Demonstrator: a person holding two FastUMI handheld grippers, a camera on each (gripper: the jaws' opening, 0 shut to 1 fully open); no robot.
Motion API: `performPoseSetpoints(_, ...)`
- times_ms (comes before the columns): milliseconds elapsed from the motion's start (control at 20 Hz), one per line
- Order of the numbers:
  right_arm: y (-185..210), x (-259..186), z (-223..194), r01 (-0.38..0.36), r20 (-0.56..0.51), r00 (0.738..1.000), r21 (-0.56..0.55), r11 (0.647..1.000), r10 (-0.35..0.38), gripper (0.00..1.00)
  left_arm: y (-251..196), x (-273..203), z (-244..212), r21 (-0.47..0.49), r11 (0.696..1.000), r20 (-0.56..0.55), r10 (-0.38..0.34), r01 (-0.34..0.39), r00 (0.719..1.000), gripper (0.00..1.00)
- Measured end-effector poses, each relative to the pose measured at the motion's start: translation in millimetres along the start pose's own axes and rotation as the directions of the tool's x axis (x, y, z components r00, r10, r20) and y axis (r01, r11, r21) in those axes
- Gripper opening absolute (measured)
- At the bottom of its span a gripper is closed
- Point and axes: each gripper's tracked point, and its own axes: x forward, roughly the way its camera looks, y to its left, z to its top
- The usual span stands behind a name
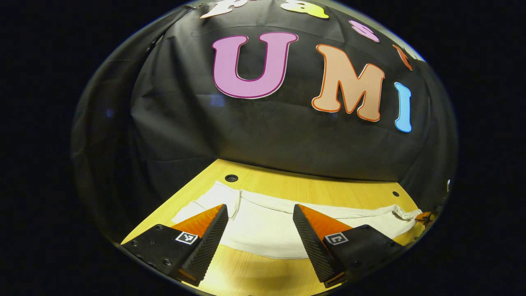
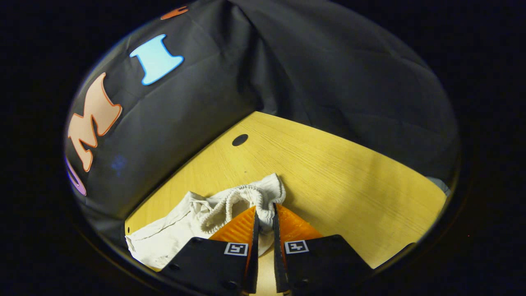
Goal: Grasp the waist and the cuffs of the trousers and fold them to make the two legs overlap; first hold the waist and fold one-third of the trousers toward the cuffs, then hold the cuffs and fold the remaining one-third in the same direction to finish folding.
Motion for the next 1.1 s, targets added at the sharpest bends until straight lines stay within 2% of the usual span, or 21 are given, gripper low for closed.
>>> performPoseSetpoints(250, 29.8, -52.4, 26.3, -0.033, 0.091, 0.995, -0.106, 0.994, 0.042, 0.18, -3.8, 1.6, -2.4, -0.020, 0.999, -0.012, -0.037, 0.037, 0.999, 0.96)
performPoseSetpoints(500, 54.5, -99.8, 35.0, -0.075, 0.149, 0.983, -0.203, 0.976, 0.106, 0.18, 6.0, -4.4, -7.9, 0.004, 0.997, -0.034, -0.075, 0.075, 0.997, 0.95)
performPoseSetpoints(600, 57.6, -108.3, 40.9, -0.106, 0.159, 0.977, -0.233, 0.967, 0.145, 0.05, 8.2, -7.3, -12.6, 0.005, 0.995, -0.050, -0.098, 0.098, 0.994, 0.95)
performPoseSetpoints(650, 58.6, -112.6, 44.8, -0.116, 0.161, 0.974, -0.257, 0.959, 0.161, 0.11, 8.1, -7.3, -12.5, 0.001, 0.994, -0.052, -0.111, 0.111, 0.992, 0.96)
performPoseSetpoints(900, 89.5, -143.2, 41.6, -0.215, 0.130, 0.950, -0.385, 0.897, 0.284, 0.11, 9.9, -5.4, -11.8, -0.002, 0.988, -0.050, -0.153, 0.153, 0.987, 0.96)
performPoseSetpoints(1100, 89.8, -165.2, 31.6, -0.320, 0.064, 0.916, -0.481, 0.816, 0.396, 0.11, 19.0, -1.8, -13.6, 0.007, 0.989, -0.056, -0.148, 0.149, 0.987, 0.95)
